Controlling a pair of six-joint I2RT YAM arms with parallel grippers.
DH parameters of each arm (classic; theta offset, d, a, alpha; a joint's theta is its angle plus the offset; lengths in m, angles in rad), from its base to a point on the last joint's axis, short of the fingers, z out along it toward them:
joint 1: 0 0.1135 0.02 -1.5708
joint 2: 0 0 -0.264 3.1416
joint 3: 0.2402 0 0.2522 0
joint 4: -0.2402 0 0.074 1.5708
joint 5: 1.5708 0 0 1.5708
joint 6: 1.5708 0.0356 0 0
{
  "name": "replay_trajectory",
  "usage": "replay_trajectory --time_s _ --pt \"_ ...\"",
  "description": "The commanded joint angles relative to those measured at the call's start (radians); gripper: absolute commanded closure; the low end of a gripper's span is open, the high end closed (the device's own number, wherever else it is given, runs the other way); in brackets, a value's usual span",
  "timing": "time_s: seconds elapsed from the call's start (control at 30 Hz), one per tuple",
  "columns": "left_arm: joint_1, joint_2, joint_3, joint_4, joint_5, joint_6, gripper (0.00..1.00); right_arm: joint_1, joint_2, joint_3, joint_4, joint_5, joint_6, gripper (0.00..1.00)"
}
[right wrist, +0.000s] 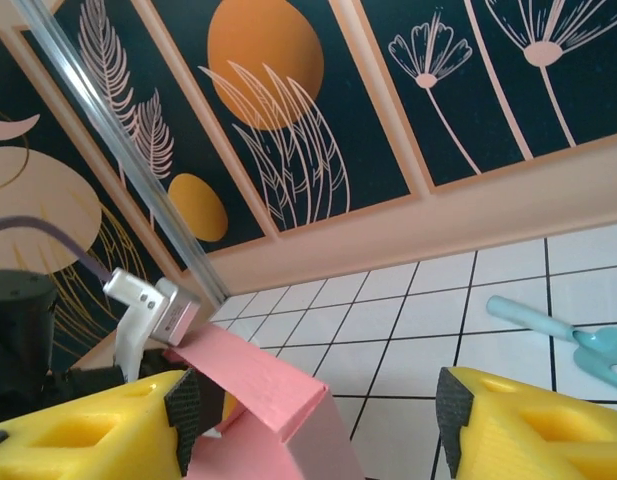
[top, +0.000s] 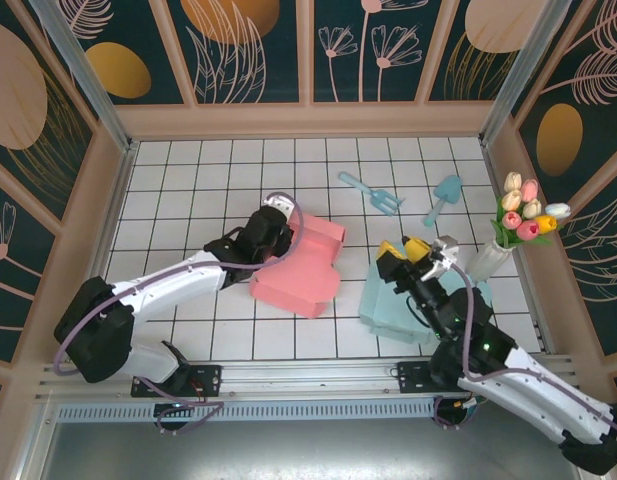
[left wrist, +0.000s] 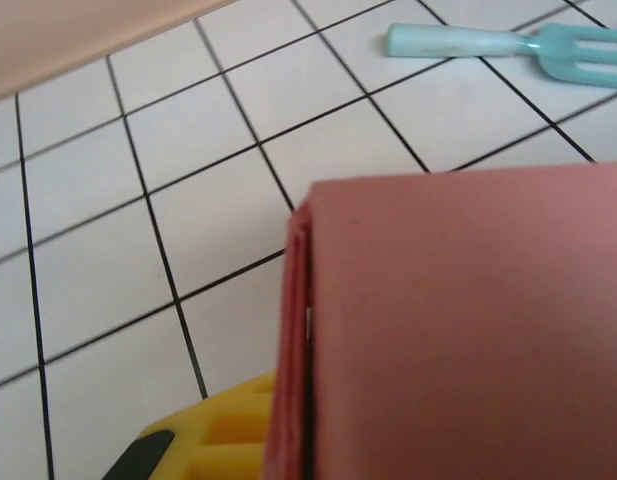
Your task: Fold the paper box
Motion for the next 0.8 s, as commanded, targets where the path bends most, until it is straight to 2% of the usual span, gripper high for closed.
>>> replay_trajectory --time_s 0.0,0.13,0.23,0.4,0.6,0.73,0.77 --pt "-0.011 0.029 0.056 -0.095 0.115 0.223 0.99 -0.003 -0.087 0.064 -0.186 -0.037 0.003 0.34" --pt "-0.014 0.112 0.183 -0.265 0.130 0.380 1.00 -0.004 -0.209 0.046 -0.263 -0.025 -0.012 0.34" --pt "-0.014 0.186 0.283 -0.487 0.132 0.477 1.00 -0.002 -0.199 0.032 -0.255 -0.072 0.000 0.34" --pt "-0.014 0.274 0.388 -0.752 -0.036 0.540 1.00 -0.002 -0.224 -0.010 -0.211 -0.160 0.020 0.34" --pt "-0.014 0.417 0.502 -0.929 -0.144 0.571 1.00 -0.002 -0.222 0.000 -0.226 -0.172 0.021 0.34" --pt "-0.014 0.523 0.554 -0.933 -0.229 0.598 0.93 -0.002 -0.222 -0.008 -0.227 -0.162 0.025 0.34" --pt "-0.014 0.542 0.561 -0.912 -0.259 0.609 0.86 -0.002 -0.223 -0.011 -0.226 -0.159 0.026 0.34"
